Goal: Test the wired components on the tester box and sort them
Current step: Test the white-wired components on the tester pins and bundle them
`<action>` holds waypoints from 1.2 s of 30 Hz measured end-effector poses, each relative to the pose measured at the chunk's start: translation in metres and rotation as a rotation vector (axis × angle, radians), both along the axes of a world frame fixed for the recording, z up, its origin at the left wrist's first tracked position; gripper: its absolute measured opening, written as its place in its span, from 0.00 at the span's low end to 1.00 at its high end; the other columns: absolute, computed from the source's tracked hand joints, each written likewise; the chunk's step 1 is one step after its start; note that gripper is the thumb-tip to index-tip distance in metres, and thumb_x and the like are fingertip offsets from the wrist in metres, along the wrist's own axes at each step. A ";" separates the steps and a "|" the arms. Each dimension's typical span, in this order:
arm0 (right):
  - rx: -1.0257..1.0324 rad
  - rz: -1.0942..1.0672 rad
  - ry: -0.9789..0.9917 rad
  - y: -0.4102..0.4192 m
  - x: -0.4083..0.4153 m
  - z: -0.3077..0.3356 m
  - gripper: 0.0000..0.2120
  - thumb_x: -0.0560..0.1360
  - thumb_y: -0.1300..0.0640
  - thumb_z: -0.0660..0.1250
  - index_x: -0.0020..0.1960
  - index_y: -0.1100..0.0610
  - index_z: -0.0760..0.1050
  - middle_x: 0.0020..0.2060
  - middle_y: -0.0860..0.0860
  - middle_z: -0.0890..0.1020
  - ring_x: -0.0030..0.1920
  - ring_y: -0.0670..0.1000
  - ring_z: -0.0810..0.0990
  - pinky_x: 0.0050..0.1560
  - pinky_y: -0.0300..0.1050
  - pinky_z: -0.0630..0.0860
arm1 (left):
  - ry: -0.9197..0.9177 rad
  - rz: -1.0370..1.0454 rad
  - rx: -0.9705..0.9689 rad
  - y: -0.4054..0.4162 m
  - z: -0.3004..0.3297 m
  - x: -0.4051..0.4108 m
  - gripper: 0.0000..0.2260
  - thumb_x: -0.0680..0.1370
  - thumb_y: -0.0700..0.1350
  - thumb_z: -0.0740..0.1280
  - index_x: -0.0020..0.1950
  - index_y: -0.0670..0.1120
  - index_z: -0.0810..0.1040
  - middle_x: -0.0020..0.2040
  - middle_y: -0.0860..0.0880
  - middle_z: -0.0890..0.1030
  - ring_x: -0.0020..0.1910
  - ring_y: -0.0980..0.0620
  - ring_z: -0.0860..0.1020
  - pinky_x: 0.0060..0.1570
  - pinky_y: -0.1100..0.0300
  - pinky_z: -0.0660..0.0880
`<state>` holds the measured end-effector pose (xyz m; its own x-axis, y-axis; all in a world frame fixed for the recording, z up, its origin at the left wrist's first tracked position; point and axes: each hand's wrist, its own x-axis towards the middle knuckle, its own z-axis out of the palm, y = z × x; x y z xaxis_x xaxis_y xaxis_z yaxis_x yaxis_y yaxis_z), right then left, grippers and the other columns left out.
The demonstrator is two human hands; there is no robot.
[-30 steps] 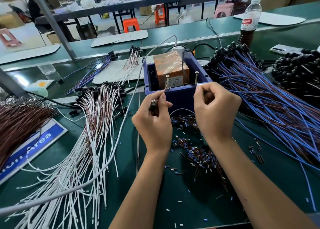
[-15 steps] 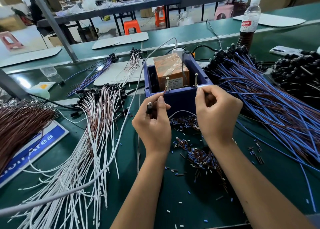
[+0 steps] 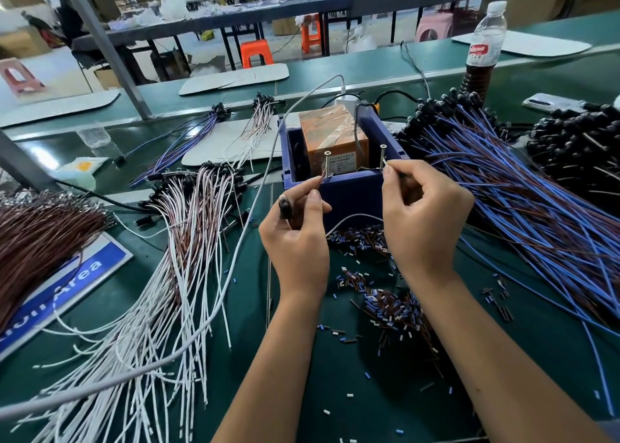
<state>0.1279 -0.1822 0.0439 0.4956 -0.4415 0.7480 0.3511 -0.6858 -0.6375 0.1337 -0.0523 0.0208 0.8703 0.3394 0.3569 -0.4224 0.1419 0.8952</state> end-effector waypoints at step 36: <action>-0.020 -0.005 0.007 -0.011 0.006 0.000 0.07 0.80 0.58 0.71 0.45 0.59 0.85 0.36 0.46 0.82 0.35 0.44 0.79 0.38 0.29 0.71 | 0.044 -0.018 -0.027 0.000 0.000 0.001 0.07 0.80 0.43 0.69 0.54 0.49 0.86 0.36 0.49 0.83 0.30 0.55 0.73 0.41 0.54 0.70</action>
